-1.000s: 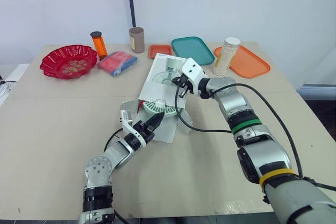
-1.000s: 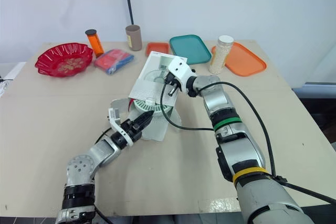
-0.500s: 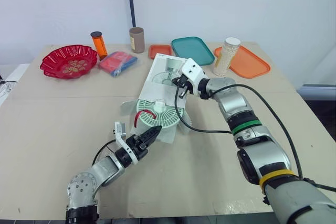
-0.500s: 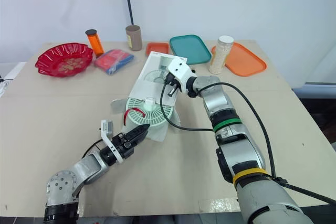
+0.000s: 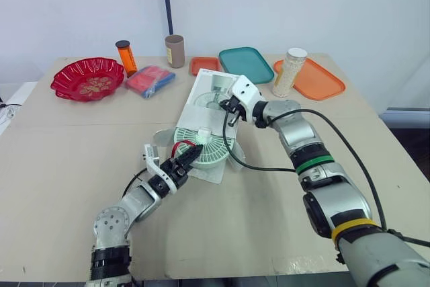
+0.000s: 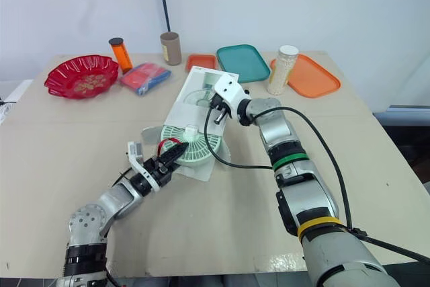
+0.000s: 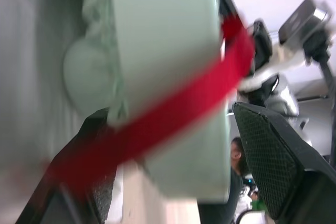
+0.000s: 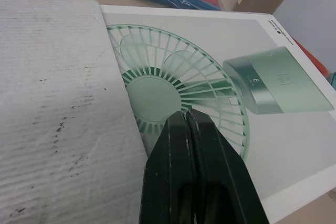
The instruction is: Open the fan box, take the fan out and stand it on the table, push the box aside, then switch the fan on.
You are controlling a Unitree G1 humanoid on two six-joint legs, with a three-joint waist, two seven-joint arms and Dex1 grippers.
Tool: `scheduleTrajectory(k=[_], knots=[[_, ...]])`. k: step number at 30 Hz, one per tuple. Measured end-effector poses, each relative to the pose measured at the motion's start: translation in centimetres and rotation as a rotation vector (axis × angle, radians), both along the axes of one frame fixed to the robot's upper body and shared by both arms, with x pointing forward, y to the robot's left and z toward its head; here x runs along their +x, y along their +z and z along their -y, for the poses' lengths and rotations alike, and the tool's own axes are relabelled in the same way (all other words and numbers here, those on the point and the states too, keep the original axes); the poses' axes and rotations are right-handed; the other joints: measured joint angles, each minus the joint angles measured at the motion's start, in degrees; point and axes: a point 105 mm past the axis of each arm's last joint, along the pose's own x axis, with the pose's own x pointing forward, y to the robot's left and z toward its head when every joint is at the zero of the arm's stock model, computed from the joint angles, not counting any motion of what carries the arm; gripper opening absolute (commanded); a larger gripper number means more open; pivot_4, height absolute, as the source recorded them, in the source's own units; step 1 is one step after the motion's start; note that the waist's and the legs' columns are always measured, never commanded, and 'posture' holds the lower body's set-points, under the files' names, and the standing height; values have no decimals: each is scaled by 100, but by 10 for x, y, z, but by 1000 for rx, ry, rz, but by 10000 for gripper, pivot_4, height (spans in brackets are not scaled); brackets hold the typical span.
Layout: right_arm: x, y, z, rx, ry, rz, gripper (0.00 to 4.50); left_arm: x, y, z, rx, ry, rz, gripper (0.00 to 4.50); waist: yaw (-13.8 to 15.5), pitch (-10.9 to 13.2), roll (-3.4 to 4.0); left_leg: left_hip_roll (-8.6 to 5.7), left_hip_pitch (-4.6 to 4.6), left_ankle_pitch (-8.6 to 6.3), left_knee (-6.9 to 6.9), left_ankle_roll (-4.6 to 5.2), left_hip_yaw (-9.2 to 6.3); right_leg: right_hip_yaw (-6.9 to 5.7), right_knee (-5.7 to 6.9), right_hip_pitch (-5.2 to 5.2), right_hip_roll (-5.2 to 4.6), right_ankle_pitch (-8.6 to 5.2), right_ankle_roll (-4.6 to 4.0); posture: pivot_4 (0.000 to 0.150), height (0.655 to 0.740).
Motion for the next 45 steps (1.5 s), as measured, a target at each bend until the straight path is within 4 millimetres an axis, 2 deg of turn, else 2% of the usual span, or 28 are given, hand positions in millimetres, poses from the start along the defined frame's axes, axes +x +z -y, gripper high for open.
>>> scheduleTrajectory(k=[3,4,5,6,8,22,27,29,32,33,34,36,39,45], knots=[[0,0,0,1,-1,1,0,3,0,-1,1,14,0,29075,1,0,0,0,0,0,0,0,0,0,0,0,-1,0,0,1500,7400],[0,0,0,2,-3,2,0,5,-3,-1,6,20,-10,24409,2,0,0,-1,0,0,0,0,-1,0,0,0,-1,0,1,1500,7400],[0,0,0,2,-4,2,0,6,-3,-1,6,21,-12,23086,2,0,0,-1,0,0,0,0,-1,0,0,0,-1,0,1,1500,7400],[0,0,0,2,-7,2,0,5,-3,0,-4,19,-12,18947,1,0,0,-1,0,0,0,0,-1,0,0,1,-1,1,1,1500,7400],[0,1,0,3,-6,4,0,4,-4,0,-10,17,-13,16752,-4,0,0,1,2,0,1,0,1,1,0,1,0,1,0,1500,7400],[-1,0,-4,9,3,4,0,-40,-13,-16,-22,-22,-69,16417,-10,-1,0,10,4,-8,-1,3,5,9,-2,0,9,1,-4,1500,7400],[-1,0,-5,8,4,4,0,-49,-15,-18,-41,-32,-98,16417,-9,-2,1,10,5,-9,-1,3,6,10,-2,0,9,1,-4,1500,7400],[-1,0,-5,7,7,4,0,-53,-15,-20,-41,-35,-103,26989,-10,-3,2,11,6,-9,-1,3,7,11,-2,0,11,0,-6,1500,7400],[-1,0,-4,7,5,4,0,-58,-21,-21,-17,-39,-125,36013,-8,-6,8,10,7,-9,-3,3,7,12,-2,0,11,0,-6,1500,7400],[-1,0,-4,7,4,4,0,-58,-21,-22,-16,-37,-126,36013,-7,-6,8,10,7,-9,-3,2,7,12,-2,0,11,0,-6,1500,7400],[-1,0,-4,7,4,4,0,-57,-22,-23,-12,-26,-130,41347,-6,-6,8,10,7,-8,-2,1,7,12,-2,0,11,0,-6,1500,7400],[-1,0,-4,7,4,4,0,-57,-24,-23,-1,-22,-138,44065,-7,-6,8,11,7,-8,-2,0,7,12,-2,0,13,0,-7,1500,7400],[-1,0,-6,9,8,3,0,-61,-26,-32,34,-32,-132,44065,-13,-5,10,22,8,-8,-4,0,8,13,-2,-2,25,0,-14,1500,7400],[-1,1,-7,11,9,5,0,-75,-23,-61,153,-73,-73,44065,-12,-1,17,27,8,-8,-9,0,10,14,-2,-7,31,-1,-19,1500,7400]])
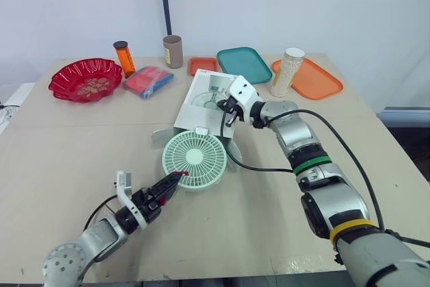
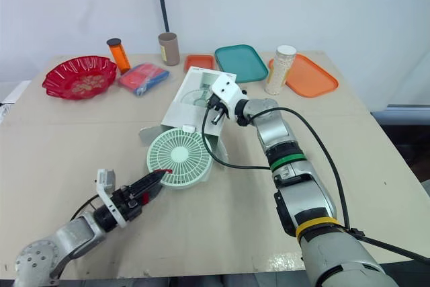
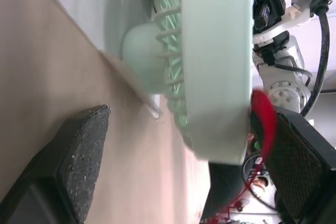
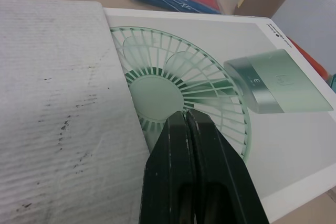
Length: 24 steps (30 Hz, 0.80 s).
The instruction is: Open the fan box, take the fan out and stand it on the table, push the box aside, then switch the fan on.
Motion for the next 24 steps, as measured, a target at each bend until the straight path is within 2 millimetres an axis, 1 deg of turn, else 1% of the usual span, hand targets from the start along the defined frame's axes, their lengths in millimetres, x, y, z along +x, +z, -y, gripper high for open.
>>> scheduleTrajectory(k=[2,4,6,8,11,13,17,19,23,24], knots=[[0,0,0,2,0,0,0,-1,4,-10,26,-6,21,44065,1,4,6,0,-1,0,0,0,1,1,0,-1,-1,0,0,1500,7400],[0,0,-1,4,0,0,0,4,10,-18,31,-10,43,44065,1,5,5,3,-2,0,0,0,0,-1,0,-2,1,0,-1,1500,7400],[0,0,-3,9,4,-1,0,16,18,-25,39,0,72,44065,1,6,6,4,-2,0,-1,-1,0,-2,0,-3,4,1,-2,1500,7400],[-1,0,-6,13,10,-1,0,27,27,-27,35,2,103,44065,1,6,6,3,-3,0,-1,0,3,1,-1,-4,2,1,-2,1500,7400],[-2,1,-8,16,16,2,0,34,33,-25,20,-20,126,44065,-9,6,6,4,-3,-3,-4,-2,8,4,0,-10,1,1,-2,1500,7400],[-2,1,-8,17,15,2,0,41,34,-24,19,-28,125,44065,-7,6,6,6,-3,-1,-11,-5,7,4,0,-14,3,3,-4,1500,7400],[-2,0,-6,20,9,2,0,54,21,-13,17,-64,70,44065,-2,5,5,4,-3,2,-12,-9,6,4,0,-13,2,3,-4,1500,7400],[-3,1,-6,22,8,4,0,58,17,-8,8,-77,58,44065,-6,5,5,5,-3,2,-13,-9,8,4,0,-15,3,4,-4,1500,7400],[-3,0,-5,25,4,5,0,66,27,0,-9,-117,95,44065,-2,5,4,5,-4,3,-14,-11,6,3,1,-16,2,4,-5,1500,7400],[-3,0,-5,26,2,5,0,68,29,1,-10,-123,102,38700,-3,5,5,4,-4,3,-14,-11,6,4,1,-15,1,4,-4,1500,7400]])
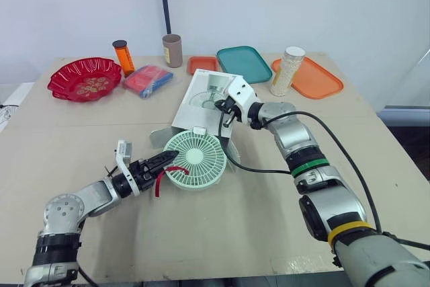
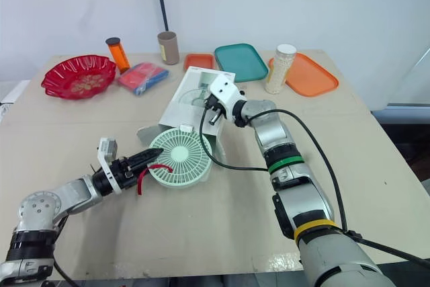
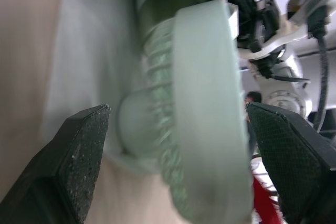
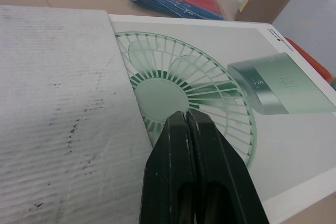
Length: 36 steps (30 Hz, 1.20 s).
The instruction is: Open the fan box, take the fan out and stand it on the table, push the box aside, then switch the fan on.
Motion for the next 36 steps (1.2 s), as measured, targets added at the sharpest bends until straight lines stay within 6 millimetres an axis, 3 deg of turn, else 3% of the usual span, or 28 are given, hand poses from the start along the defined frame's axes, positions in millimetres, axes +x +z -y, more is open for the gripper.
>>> scheduleTrajectory(k=[6,7,18,31,33,36], knots=[[0,0,2,0,-6,0,0,2,0,3,-38,-20,-4,19916,0,-1,-2,0,0,1,-3,-1,0,0,0,-2,-1,1,0,1500,7400],[0,0,2,0,-7,0,0,2,1,3,-42,-23,-2,19069,-2,-1,-2,1,0,1,-2,-2,1,1,0,-2,-1,2,0,1500,7400],[-1,1,1,-1,-3,2,0,-10,-5,-2,-63,4,-23,19067,-19,-2,-3,9,3,2,-7,-3,8,2,0,-5,2,5,-6,1500,7400],[-1,-1,-1,3,-7,-2,0,-37,-13,-10,-84,29,-83,19067,-24,-4,-5,23,12,1,-13,-2,27,6,-1,-9,9,11,-16,1500,7400],[-1,-1,-1,3,-8,-2,0,-36,-12,-11,-83,28,-79,29137,-24,-5,-7,23,12,1,-13,-3,29,7,-1,-8,10,12,-17,1500,7400],[0,-1,-1,4,-8,-2,0,-36,-17,-13,-46,35,-92,39367,-18,-4,-6,23,12,2,-14,-4,28,7,-1,-9,11,12,-17,1500,7400]])
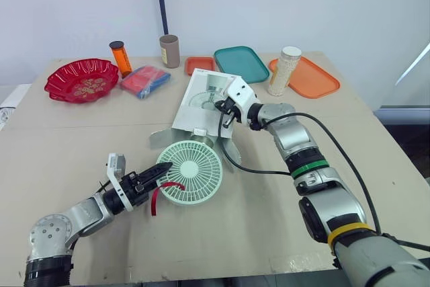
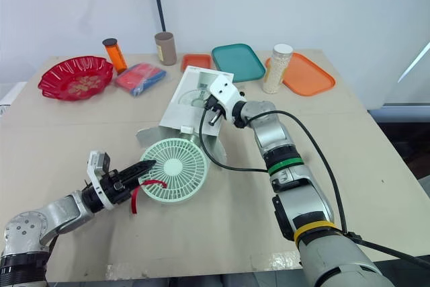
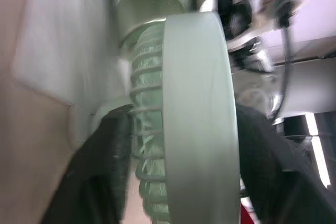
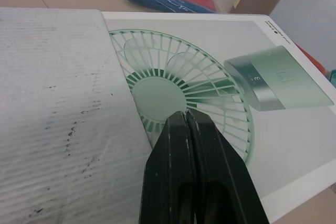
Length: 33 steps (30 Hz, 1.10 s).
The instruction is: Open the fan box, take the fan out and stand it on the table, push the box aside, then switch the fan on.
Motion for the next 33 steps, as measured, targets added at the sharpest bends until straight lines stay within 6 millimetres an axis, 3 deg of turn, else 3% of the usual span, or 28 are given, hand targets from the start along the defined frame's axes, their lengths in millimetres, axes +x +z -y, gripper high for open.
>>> scheduleTrajectory(k=[2,3,6,14,19,23,28,33], knots=[[0,0,0,1,-2,0,0,3,-1,0,17,2,-3,44839,16,0,0,-1,0,2,0,-3,0,0,0,1,0,0,0,1500,7400],[0,0,0,1,-2,0,0,5,-2,0,20,6,-7,44839,17,0,0,-1,0,2,0,-3,-1,0,0,0,0,0,0,1500,7400],[-1,2,1,21,5,-13,7429,7,2,-1,7,7,4,45000,16,1,-1,0,-4,2,-2,-3,0,0,0,-4,0,1,0,1500,7400],[-21,19,1,105,88,-74,43996,3,27,-19,18,14,90,45000,-4,22,0,9,-30,4,-21,-8,-1,1,0,-42,1,-1,-6,1500,7400],[-47,56,2,241,197,-46,43996,-7,43,-26,130,-40,179,45000,22,57,21,5,-82,17,-17,-28,-7,-6,5,-87,-1,9,-7,1500,7400],[-68,76,25,285,248,5,43996,-13,43,-44,279,-68,208,45000,31,71,23,1,-94,17,-17,-27,-11,-9,3,-95,0,9,-7,1500,7400],[-82,59,40,246,270,-39,43996,-15,50,-52,354,-113,285,45000,13,89,28,10,-93,19,-18,-23,5,-6,4,-101,5,11,-11,1500,7400],[-108,43,49,176,328,-84,43996,-34,42,-62,655,-274,405,45000,4,114,31,19,-96,19,-27,-23,14,1,0,-113,11,13,-18,1500,7400]])
